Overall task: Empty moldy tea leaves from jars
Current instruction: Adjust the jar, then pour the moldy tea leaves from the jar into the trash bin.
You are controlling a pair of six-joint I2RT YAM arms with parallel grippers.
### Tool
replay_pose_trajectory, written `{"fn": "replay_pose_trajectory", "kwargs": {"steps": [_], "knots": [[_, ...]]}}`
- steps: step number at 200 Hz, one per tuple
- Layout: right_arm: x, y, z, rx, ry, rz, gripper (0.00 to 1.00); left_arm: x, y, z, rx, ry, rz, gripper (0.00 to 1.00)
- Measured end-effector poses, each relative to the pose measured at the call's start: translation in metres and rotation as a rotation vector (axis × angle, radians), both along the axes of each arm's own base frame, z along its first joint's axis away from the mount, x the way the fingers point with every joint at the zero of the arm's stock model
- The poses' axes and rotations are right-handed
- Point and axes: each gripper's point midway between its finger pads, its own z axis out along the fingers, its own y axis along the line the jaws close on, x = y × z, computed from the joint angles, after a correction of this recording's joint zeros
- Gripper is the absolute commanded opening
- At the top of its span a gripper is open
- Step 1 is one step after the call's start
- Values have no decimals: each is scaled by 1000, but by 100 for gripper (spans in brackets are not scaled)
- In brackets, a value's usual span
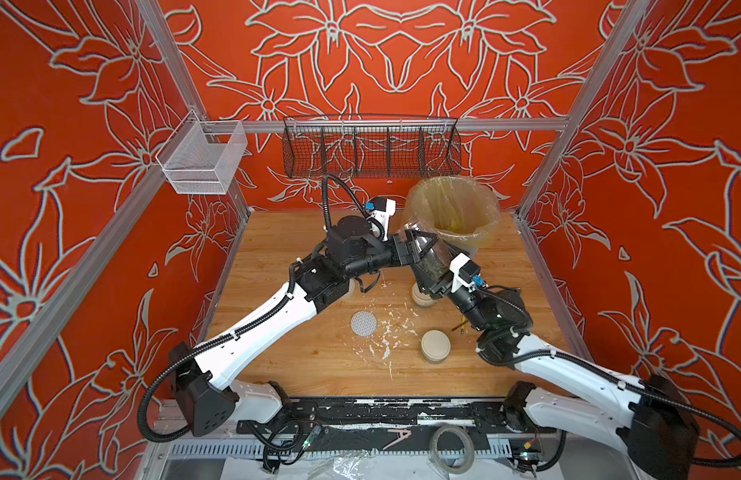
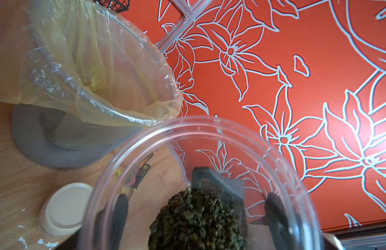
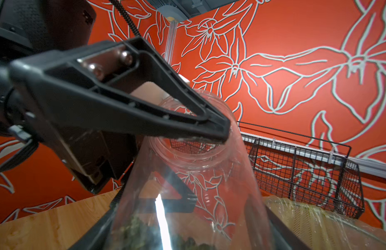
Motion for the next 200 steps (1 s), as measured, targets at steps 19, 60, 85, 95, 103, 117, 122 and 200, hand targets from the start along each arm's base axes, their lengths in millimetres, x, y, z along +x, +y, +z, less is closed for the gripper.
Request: {"fn": "replay_pose_trajectory", "kwargs": {"steps": [19,60,85,95,103,117,122,200], "knots": [[-1,-5,4,10,25,-7,39,-1,4,5,11,-35,12,98],[1,-15,35,57,68,-33,38,-15,39,37,46,-180,106,98],[6,-24,62,91,76,-74,38,-31,59,57,83,-298,132,98],[10,-27,72,97,85,-96,38,-37,65,61,106,-340,128,98],[15,-30,80,101,95,-120,38,-41,67,62,125,-362,122,98],[26,-35,91,101,125,-160,38,-47,69,58,170,-392,100,98],[31,-36,94,98,139,-174,38,-48,70,56,184,-400,94,98],[114,-77,94,52,451,-389,37,-64,67,24,351,-455,-29,98]]}}
